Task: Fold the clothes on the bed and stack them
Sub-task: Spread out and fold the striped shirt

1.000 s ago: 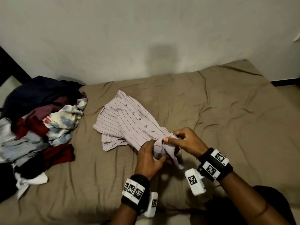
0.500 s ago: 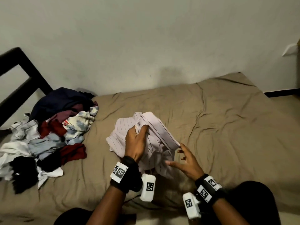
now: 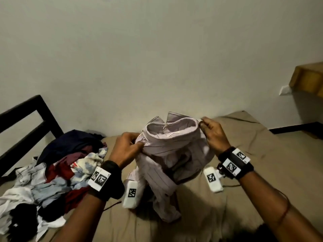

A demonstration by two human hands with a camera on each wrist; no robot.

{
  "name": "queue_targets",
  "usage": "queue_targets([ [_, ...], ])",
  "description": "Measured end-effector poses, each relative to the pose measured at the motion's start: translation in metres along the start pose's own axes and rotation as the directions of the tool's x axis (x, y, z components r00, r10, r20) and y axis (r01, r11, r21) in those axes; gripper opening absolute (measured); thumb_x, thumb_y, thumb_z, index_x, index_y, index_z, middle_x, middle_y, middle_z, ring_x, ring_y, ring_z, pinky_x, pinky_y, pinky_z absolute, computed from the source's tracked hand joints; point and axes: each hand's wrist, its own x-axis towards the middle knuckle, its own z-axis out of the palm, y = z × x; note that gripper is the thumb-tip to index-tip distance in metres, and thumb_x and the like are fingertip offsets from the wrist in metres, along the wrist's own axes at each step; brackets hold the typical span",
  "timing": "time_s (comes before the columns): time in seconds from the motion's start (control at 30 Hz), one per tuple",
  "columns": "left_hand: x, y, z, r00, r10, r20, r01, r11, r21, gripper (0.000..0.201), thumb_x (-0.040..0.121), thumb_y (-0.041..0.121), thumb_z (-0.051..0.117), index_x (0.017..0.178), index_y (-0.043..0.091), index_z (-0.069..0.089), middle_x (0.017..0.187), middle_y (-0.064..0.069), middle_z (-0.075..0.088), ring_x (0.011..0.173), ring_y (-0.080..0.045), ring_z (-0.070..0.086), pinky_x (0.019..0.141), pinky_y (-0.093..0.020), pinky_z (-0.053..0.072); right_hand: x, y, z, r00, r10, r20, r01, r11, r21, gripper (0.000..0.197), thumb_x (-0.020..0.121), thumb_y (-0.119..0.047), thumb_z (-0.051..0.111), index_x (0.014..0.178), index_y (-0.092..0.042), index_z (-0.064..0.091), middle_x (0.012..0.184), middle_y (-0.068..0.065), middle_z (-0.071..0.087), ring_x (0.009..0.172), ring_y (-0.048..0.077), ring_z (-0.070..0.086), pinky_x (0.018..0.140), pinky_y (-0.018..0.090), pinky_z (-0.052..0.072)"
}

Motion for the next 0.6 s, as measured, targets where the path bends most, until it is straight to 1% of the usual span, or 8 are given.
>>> queue_targets([
  [0.07,0.010,0.010,-0.012,0.997,0.081,-0.018,-0.073,0.956,0.284,0.015,0.067,0.025,0.057,0.064,0.010,0.058,0.058,-0.002,0.056,0.061,-0.027,0.060,0.055,-0.038,0.043,0.024,-0.046,-0.015,0.993,-0.103,0.062,0.108,0.991,-0.080,0.024,0.098,-0.032,0.057,0.082,-0.015,0.063,0.074,-0.007,0.057,0.073,0.008,0.050,0.068,0.037,0.041],
  [0.17,0.020,0.024,-0.025,0.979,0.098,-0.178,0.002,0.872,0.490,0.022,0.072,0.019,0.067,0.061,0.013,0.049,0.061,-0.010,0.055,0.067,-0.040,0.059,0.056,-0.033,0.034,0.046,-0.098,-0.028,0.975,-0.154,0.162,0.166,0.984,-0.067,0.022,0.099,-0.015,0.062,0.078,-0.011,0.068,0.071,-0.007,0.057,0.070,0.008,0.050,0.066,0.029,0.040],
  [0.27,0.032,0.038,-0.034,0.954,0.020,-0.299,0.143,0.847,0.513,0.021,0.076,0.020,0.068,0.063,0.013,0.054,0.062,-0.008,0.052,0.066,-0.037,0.057,0.059,-0.033,0.035,0.054,-0.132,-0.041,0.957,-0.207,0.201,0.234,0.965,-0.122,0.028,0.095,-0.021,0.070,0.071,-0.005,0.068,0.063,0.009,0.054,0.065,0.012,0.047,0.060,0.030,0.036],
  [0.33,0.043,0.046,-0.039,0.940,-0.037,-0.340,0.219,0.829,0.515,0.013,0.080,0.017,0.062,0.079,0.004,0.064,0.080,-0.021,0.065,0.080,-0.044,0.064,0.064,-0.035,0.040,0.061,-0.145,-0.051,0.952,-0.217,0.214,0.262,0.942,-0.209,0.032,0.088,-0.029,0.077,0.068,-0.005,0.070,0.060,0.017,0.058,0.061,0.013,0.049,0.057,0.029,0.036],
  [0.4,0.053,0.053,-0.045,0.924,-0.057,-0.377,0.254,0.830,0.497,0.018,0.084,0.011,0.057,0.092,-0.002,0.066,0.098,-0.028,0.068,0.091,-0.047,0.065,0.072,-0.040,0.046,0.067,-0.151,-0.062,0.955,-0.128,0.269,0.198,0.947,-0.251,0.040,0.080,-0.033,0.084,0.059,-0.005,0.064,0.053,0.007,0.049,0.054,0.011,0.044,0.052,0.025,0.031],
  [0.47,0.061,0.058,-0.052,0.916,-0.062,-0.397,0.267,0.832,0.486,0.019,0.088,0.009,0.055,0.098,-0.004,0.066,0.103,-0.029,0.068,0.095,-0.048,0.064,0.078,-0.044,0.050,0.071,-0.148,-0.071,0.917,0.047,0.395,0.110,0.924,-0.366,0.051,0.072,-0.037,0.090,0.059,0.001,0.059,0.054,0.003,0.044,0.050,0.013,0.040,0.048,0.026,0.026],
  [0.53,0.066,0.058,-0.059,0.917,-0.041,-0.396,0.242,0.847,0.473,0.014,0.087,0.006,0.056,0.091,-0.003,0.066,0.099,-0.030,0.068,0.094,-0.048,0.064,0.075,-0.043,0.048,0.074,-0.139,-0.082,0.882,0.161,0.444,0.116,0.836,-0.536,0.052,0.073,-0.034,0.089,0.055,0.001,0.056,0.050,-0.002,0.043,0.046,0.011,0.037,0.046,0.025,0.025],
  [0.6,0.070,0.055,-0.069,0.935,-0.046,-0.350,0.200,0.886,0.418,0.012,0.082,0.006,0.062,0.070,0.003,0.063,0.087,-0.030,0.067,0.089,-0.047,0.064,0.069,-0.037,0.041,0.082,-0.127,-0.098,0.925,0.110,0.364,0.149,0.775,-0.614,0.048,0.080,-0.034,0.084,0.053,-0.003,0.058,0.048,-0.006,0.042,0.044,0.006,0.034,0.049,0.026,0.026],
])
